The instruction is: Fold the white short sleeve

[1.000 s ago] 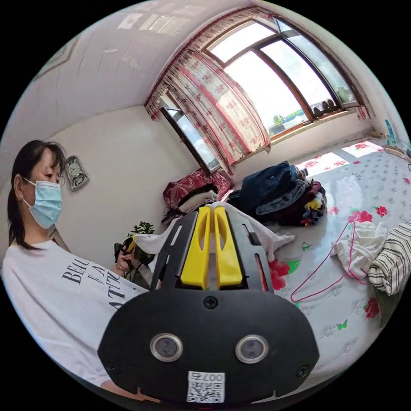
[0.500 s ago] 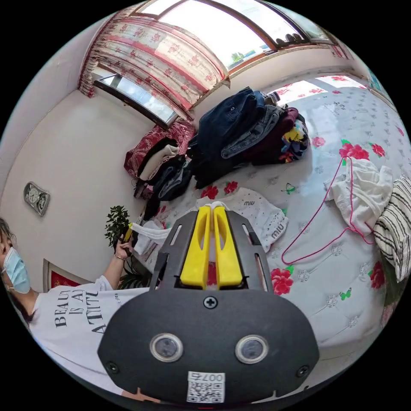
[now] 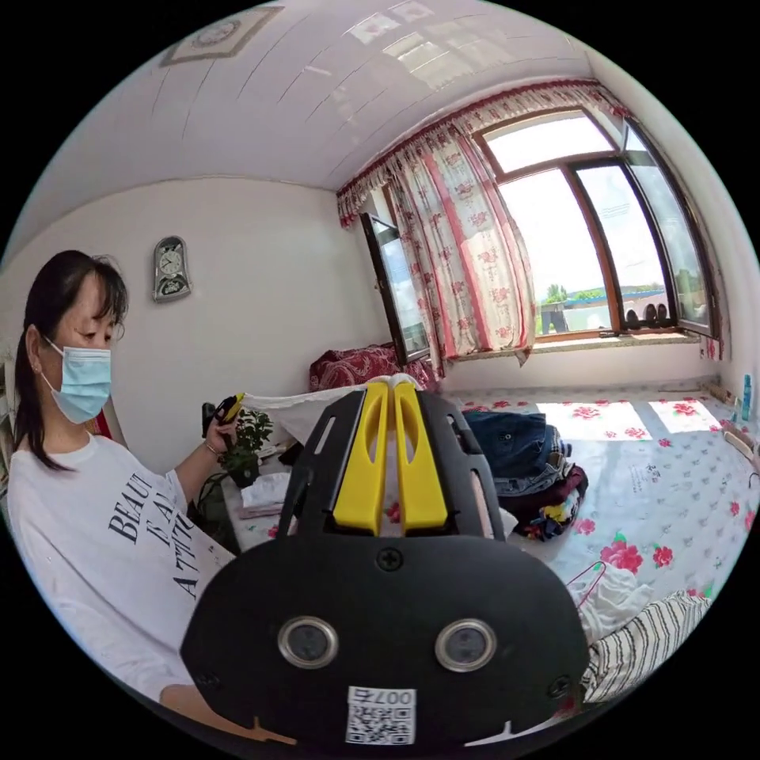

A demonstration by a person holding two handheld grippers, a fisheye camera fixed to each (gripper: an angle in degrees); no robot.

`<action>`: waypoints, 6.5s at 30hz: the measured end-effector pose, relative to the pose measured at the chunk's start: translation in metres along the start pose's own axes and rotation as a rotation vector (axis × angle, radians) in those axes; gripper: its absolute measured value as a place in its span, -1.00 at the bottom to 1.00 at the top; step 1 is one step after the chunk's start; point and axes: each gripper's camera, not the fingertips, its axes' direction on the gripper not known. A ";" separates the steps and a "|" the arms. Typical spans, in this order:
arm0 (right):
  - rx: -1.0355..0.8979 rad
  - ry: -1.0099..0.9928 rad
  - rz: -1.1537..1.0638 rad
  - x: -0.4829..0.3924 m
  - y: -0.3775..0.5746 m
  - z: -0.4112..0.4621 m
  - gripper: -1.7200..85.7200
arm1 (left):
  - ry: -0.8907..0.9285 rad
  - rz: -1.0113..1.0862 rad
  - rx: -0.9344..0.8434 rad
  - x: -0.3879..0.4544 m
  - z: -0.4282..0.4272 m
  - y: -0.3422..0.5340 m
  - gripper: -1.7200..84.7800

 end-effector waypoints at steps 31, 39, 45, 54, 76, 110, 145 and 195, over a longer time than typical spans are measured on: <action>-0.654 0.336 0.711 0.173 0.355 0.209 -0.92 | -0.654 -0.858 -0.360 -0.249 0.093 0.254 -0.89; -0.850 0.393 0.653 0.149 0.438 0.239 -0.92 | -0.695 -0.705 -0.662 -0.227 0.116 0.290 -0.84; -0.978 0.445 0.663 0.159 0.482 0.296 -0.95 | -0.776 -0.646 -0.898 -0.247 0.166 0.305 -0.96; -1.027 0.402 0.602 0.128 0.498 0.278 -0.96 | -0.672 -0.650 -1.010 -0.215 0.137 0.293 -0.97; -0.968 0.078 0.158 0.026 0.544 0.578 -0.96 | -0.676 -0.882 -0.635 -0.365 0.089 0.256 -0.97; -1.325 -0.290 -0.418 -0.107 0.688 1.072 -0.89 | -0.497 -0.900 -0.044 -0.330 -0.087 0.272 -0.98; -1.173 -0.036 0.086 0.071 0.682 0.921 -0.85 | -0.331 -0.307 -0.633 -0.214 0.073 0.333 -0.98; -0.721 0.816 0.735 0.252 0.534 0.355 -0.90 | -0.554 -0.134 -1.087 -0.254 0.241 0.416 -0.90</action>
